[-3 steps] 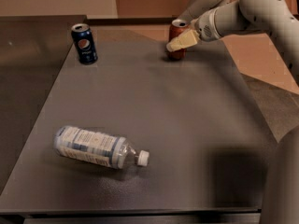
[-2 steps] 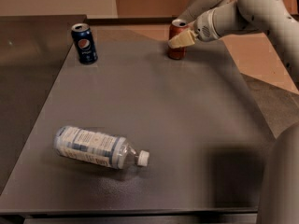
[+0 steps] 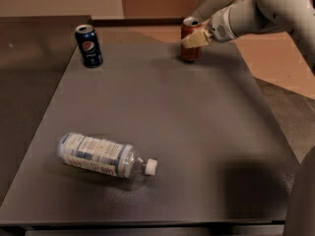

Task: Pick coke can

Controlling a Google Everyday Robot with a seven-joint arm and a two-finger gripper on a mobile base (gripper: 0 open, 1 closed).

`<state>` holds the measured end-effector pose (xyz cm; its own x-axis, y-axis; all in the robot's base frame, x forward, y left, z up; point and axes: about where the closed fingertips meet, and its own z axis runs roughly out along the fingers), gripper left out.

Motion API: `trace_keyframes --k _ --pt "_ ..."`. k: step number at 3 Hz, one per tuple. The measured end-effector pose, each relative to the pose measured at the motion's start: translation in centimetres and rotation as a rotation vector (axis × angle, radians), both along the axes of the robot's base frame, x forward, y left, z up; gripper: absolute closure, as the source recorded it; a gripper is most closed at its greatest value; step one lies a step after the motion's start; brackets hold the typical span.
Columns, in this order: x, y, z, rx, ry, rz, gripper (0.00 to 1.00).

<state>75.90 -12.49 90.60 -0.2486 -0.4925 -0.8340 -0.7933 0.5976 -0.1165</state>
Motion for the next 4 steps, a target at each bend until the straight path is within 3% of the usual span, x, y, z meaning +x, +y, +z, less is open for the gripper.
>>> trace_keyframes --k 1,4 --pt "-2.3 -0.3 2.7 -0.01 -0.025 0.015 1.0" --pt "-6.5 0.3 11.5 0.017 -0.133 0.112 1.0"
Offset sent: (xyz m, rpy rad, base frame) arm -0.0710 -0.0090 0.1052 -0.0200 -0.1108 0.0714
